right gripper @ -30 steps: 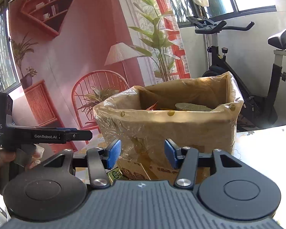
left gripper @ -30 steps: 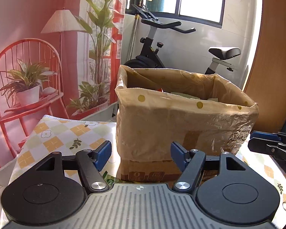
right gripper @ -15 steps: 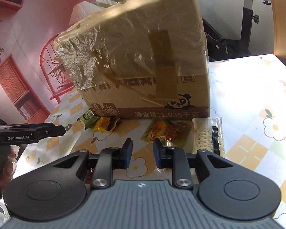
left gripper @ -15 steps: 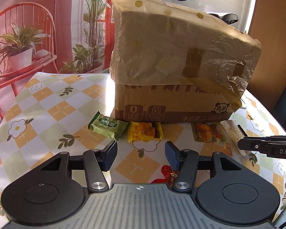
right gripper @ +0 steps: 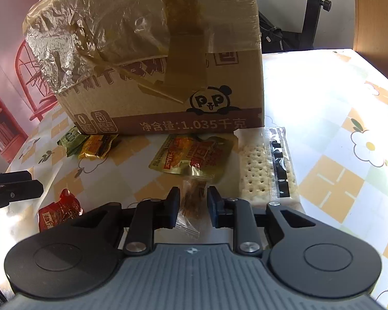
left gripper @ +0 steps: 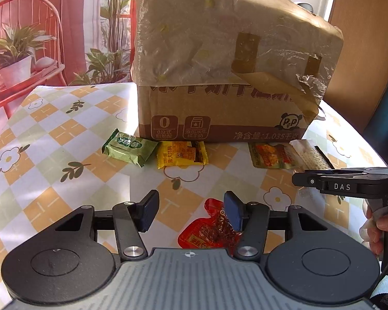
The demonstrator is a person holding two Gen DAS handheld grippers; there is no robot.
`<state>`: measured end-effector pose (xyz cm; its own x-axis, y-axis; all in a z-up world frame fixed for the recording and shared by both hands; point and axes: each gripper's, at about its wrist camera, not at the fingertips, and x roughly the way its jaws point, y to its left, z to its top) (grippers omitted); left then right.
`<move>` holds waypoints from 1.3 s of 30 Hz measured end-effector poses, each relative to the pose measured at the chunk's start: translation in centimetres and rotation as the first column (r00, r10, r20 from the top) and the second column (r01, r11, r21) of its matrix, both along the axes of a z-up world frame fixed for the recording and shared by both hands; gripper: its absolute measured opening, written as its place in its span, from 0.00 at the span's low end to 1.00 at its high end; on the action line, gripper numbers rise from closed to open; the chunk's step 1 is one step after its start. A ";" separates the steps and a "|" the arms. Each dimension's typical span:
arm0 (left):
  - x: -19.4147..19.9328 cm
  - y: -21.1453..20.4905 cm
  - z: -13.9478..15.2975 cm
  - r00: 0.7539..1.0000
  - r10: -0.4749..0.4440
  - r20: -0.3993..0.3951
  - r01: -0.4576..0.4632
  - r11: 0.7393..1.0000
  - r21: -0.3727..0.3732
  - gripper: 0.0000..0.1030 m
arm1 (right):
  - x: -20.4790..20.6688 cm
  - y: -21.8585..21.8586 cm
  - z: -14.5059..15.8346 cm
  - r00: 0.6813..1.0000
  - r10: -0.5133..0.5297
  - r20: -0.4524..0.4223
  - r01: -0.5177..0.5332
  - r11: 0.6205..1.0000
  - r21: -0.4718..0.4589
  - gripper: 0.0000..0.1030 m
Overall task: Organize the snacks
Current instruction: 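Grasp the red sauce packet with the left tool while the right tool grasps the small clear brown-filled packet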
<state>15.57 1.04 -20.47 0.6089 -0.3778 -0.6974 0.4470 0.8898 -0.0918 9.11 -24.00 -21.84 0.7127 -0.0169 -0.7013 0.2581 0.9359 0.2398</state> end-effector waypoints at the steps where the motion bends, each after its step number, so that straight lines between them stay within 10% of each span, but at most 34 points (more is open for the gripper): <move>1: -0.1 -0.1 -0.1 1.000 -0.005 -0.002 0.005 1.000 0.000 0.56 | 0.0 0.2 -0.1 1.000 0.004 0.007 -0.004 1.000 -0.011 0.22; 29: -0.8 -3.2 -4.3 0.999 -0.047 -0.001 0.047 0.992 0.119 0.58 | -2.2 0.8 -1.2 0.986 0.078 0.147 -0.078 0.997 -0.004 0.19; 36: -2.6 -3.3 -3.3 0.996 -0.077 0.041 0.075 0.996 0.044 0.17 | -2.2 0.8 -1.3 0.986 0.077 0.149 -0.078 0.997 -0.002 0.19; 39: -2.8 -3.1 -2.5 0.996 -0.057 0.066 0.055 0.998 0.028 0.14 | -2.2 0.8 -1.3 0.986 0.077 0.148 -0.078 0.997 -0.003 0.19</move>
